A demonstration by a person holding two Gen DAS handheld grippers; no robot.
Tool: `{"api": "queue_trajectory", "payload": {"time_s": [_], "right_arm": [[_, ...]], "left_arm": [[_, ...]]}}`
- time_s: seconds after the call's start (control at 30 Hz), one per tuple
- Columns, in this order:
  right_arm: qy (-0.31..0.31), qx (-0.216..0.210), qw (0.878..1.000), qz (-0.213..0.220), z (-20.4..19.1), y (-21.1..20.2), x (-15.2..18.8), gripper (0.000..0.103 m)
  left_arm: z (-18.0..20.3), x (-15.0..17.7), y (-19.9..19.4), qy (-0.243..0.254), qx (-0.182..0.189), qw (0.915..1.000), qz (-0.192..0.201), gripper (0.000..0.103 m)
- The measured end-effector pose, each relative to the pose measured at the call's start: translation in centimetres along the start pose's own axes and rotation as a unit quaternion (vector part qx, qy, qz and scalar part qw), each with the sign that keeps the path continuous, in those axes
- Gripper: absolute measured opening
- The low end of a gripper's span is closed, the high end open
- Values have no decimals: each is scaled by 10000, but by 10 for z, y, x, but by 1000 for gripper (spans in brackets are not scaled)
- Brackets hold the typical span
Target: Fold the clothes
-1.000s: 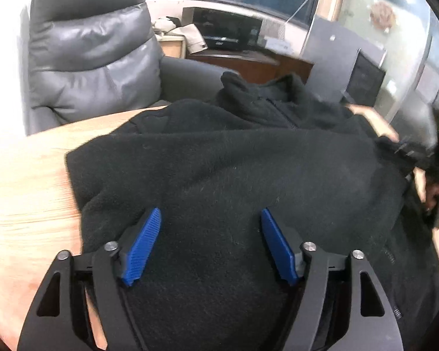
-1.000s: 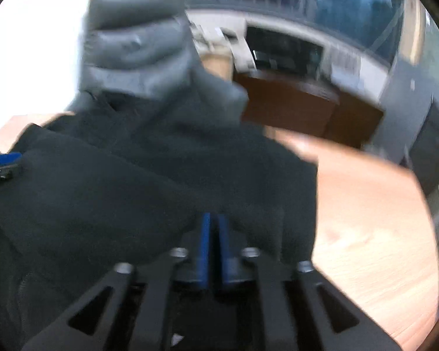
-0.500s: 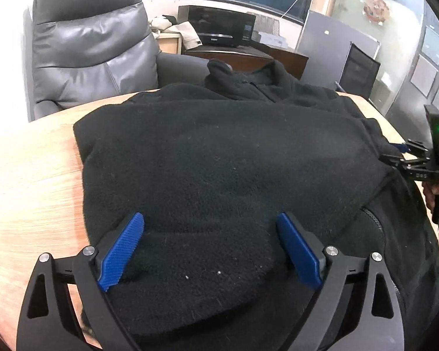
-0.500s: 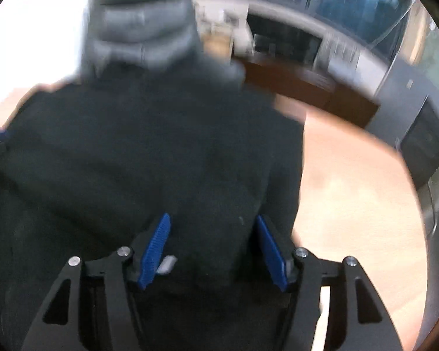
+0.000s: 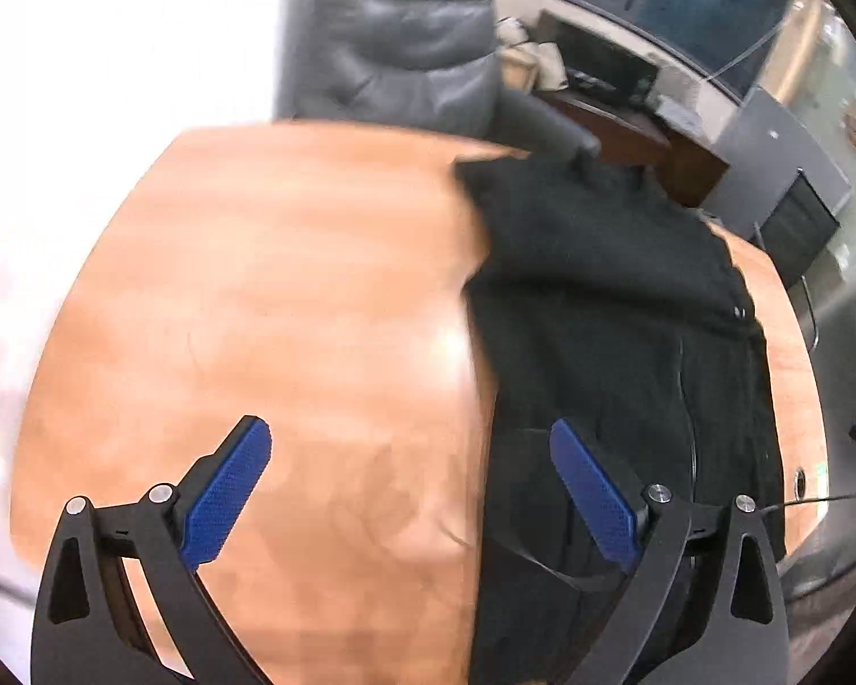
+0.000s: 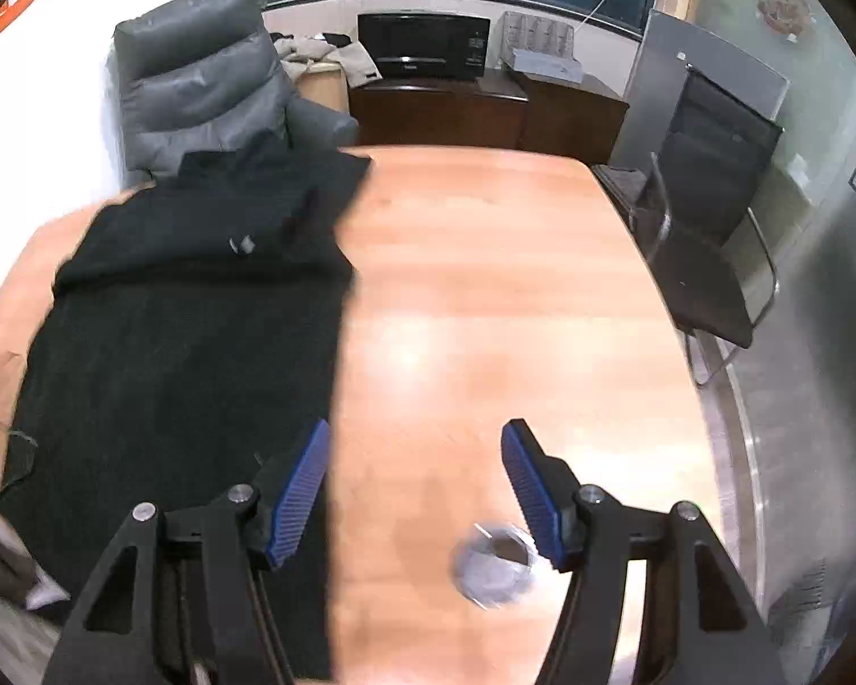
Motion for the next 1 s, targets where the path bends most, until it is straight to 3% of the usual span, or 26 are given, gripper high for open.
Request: {"api": "queue_trajectory", "payload": {"time_s": [0.07, 0.17, 0.33, 0.4, 0.5, 0.6, 0.7, 0.83, 1.0], "right_arm": [[-294, -193, 9990, -285, 11, 9, 28, 66], [-609, -844, 9909, -858, 19, 25, 66, 64], [-263, -574, 9902, -1246, 95, 31, 117, 63], [-176, -627, 9898, -1270, 106, 29, 125, 65], [-407, -1220, 9845, -1189, 75, 23, 132, 64], [-540, -2088, 9691, -1195, 31, 33, 134, 64], [-647, -2623, 9539, -1304, -6, 49, 139, 60], [-744, -2989, 9403, -1447, -36, 65, 154, 60], [-817, -3093, 9349, -1538, -59, 85, 157, 62]], "left_arm": [[8, 32, 1, 88, -7, 9999, -138, 100], [27, 79, 10, 330, -43, 9982, -495, 100], [53, 131, 42, 477, 449, 9927, -1012, 99], [62, 140, 60, 515, 597, 9894, -1222, 97], [75, 144, 84, 567, 832, 9840, -1468, 96], [79, 145, 100, 561, 991, 9789, -1699, 96], [78, 144, 108, 513, 1099, 9751, -1856, 96], [76, 142, 117, 439, 1090, 9734, -1965, 96], [82, 138, 124, 569, 1014, 9741, -1937, 103]]}}
Point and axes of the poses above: each gripper's, at about its wrist camera, not at the fingertips, and y roughly the way its jaws point, z to its right, x to its underside, the point moved 7 cm from there along y, roughly the way its jaws point, and after that the axes turned 9 degrees about -z, right-handed, at the moved point
